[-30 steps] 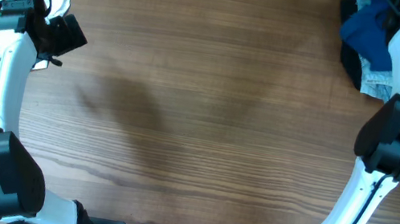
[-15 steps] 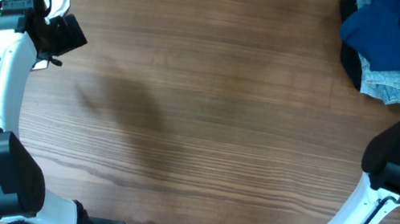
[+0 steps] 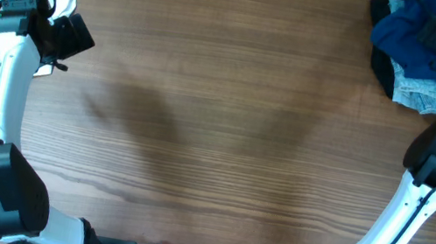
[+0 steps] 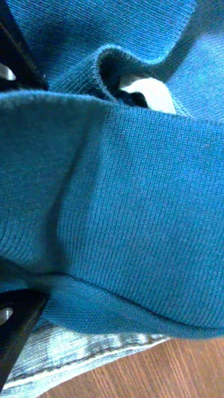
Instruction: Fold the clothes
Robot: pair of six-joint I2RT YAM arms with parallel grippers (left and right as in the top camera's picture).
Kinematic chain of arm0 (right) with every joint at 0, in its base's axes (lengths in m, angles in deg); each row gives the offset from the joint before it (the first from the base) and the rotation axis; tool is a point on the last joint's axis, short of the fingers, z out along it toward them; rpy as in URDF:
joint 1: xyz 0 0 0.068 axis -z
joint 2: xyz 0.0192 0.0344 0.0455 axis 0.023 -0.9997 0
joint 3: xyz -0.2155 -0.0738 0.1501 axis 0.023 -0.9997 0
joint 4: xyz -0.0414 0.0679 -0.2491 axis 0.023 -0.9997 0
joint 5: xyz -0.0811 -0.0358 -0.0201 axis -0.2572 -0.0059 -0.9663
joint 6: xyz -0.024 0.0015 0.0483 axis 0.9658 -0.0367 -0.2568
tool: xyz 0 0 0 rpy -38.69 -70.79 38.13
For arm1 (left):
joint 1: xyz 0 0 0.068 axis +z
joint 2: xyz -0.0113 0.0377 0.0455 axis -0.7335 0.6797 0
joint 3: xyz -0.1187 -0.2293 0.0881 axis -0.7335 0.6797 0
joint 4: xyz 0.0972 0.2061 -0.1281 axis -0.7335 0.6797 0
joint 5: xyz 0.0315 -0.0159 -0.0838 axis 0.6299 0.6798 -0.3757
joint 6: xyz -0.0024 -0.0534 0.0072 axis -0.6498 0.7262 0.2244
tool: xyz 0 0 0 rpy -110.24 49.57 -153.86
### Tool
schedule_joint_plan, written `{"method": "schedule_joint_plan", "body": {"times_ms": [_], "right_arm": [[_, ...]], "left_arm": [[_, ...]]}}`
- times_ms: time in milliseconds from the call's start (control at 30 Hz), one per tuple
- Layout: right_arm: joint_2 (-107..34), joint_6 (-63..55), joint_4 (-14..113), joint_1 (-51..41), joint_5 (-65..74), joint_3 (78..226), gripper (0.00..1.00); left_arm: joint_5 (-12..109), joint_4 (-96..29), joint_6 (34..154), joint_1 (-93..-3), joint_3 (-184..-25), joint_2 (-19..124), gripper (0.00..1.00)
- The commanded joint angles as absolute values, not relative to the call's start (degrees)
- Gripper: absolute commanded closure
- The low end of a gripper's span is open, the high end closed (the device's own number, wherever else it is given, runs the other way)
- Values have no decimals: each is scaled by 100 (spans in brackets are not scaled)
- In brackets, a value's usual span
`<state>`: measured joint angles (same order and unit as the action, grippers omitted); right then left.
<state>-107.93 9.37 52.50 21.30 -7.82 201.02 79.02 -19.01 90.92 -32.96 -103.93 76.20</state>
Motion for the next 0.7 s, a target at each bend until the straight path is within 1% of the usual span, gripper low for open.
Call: {"method": "schedule_joint_plan", "body": {"times_ms": [0,167,300,367,533,667], "right_arm": [[-11101,989,4843,2198,-647,19971,0],[-10098,989,4824,2196,-629,19971,0],[-8378,972,4430,2135,-490,19971,0],[-7621,976,4124,2045,72,19971,0],[-6253,968,3296,1652,2118,19971,0],[-5805,970,2653,1403,2734,19971,0]], "left_arm": [[7836,-1919,9125,-3281,-10487,7696,0],[7838,-1919,9123,-3281,-10487,7694,0],[7838,-1919,9125,-3281,-10487,7694,0],[7838,-1919,9123,-3281,-10487,7694,0],[7836,-1919,9125,-3281,-10487,7694,0],[7838,-1919,9123,-3281,-10487,7694,0]]}}
